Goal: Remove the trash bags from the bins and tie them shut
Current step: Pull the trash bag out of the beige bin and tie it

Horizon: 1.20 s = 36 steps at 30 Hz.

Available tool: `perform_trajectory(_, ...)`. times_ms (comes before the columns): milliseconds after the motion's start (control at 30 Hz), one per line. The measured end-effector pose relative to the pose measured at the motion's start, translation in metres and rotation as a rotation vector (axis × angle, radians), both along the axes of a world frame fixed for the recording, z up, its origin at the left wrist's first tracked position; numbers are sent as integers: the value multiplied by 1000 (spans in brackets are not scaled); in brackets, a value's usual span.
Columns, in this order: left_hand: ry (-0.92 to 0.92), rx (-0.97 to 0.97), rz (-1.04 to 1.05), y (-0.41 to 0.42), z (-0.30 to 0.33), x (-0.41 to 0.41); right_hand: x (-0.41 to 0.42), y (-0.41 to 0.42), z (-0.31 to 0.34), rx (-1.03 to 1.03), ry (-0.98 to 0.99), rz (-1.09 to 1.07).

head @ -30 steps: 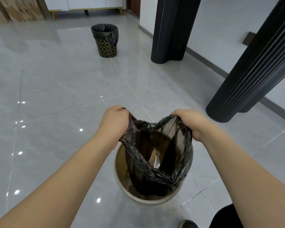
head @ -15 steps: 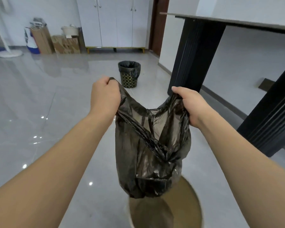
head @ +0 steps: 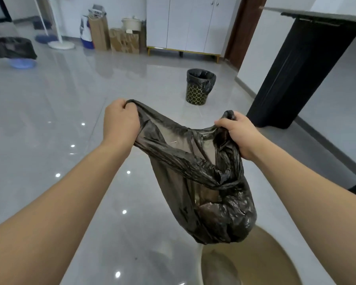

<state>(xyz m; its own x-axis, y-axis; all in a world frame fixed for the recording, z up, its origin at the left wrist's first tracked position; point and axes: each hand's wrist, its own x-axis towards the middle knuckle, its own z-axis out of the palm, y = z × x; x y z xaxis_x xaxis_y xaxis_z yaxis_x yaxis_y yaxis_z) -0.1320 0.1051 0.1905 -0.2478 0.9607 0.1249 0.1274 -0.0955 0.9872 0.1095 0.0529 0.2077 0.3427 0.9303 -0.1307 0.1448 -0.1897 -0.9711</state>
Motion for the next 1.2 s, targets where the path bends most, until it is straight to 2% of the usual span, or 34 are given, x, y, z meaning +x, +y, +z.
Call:
perform_trajectory(400, -176, 119, -22, 12, 57, -10, -54, 38, 68, 128, 37, 112)
perform_trajectory(500, -205, 81, -41, 7, 48, -20, -60, 36, 59, 103, -69, 145)
perform_trajectory(600, -124, -35, -30, 1, 4, -40, -60, 34, 12, -3, -265, 154)
perform_trajectory(767, -10, -306, 124, -17, -110, -87, -49, 39, -107, -265, -782, 157)
perform_trajectory(867, 62, -514, 171, -37, -184, -118, -42, 32, -163, -464, -837, 152)
perform_trajectory(900, 133, -585, 174, -44, -204, -127, -40, 30, -176, -505, -810, 135)
perform_trajectory(933, 278, -651, 165, -53, -219, -135, -39, 27, -185, -531, -782, 123)
perform_trajectory(1000, 685, -680, 144, -65, -238, -140, -40, 23, -196, -533, -728, 83)
perform_trajectory(1033, 849, -594, 139, -68, -241, -134, -41, 22, -198, -505, -709, 54)
perform_trajectory(1100, 965, -297, 39, -67, -231, -110, -42, 23, -193, -440, -685, 25)
perform_trajectory(1133, 989, -184, -92, -65, -223, -92, -44, 24, -190, -416, -642, 18)
perform_trajectory(1200, 1082, -92, -378, -60, -214, -51, -48, 25, -180, -397, -496, 14)
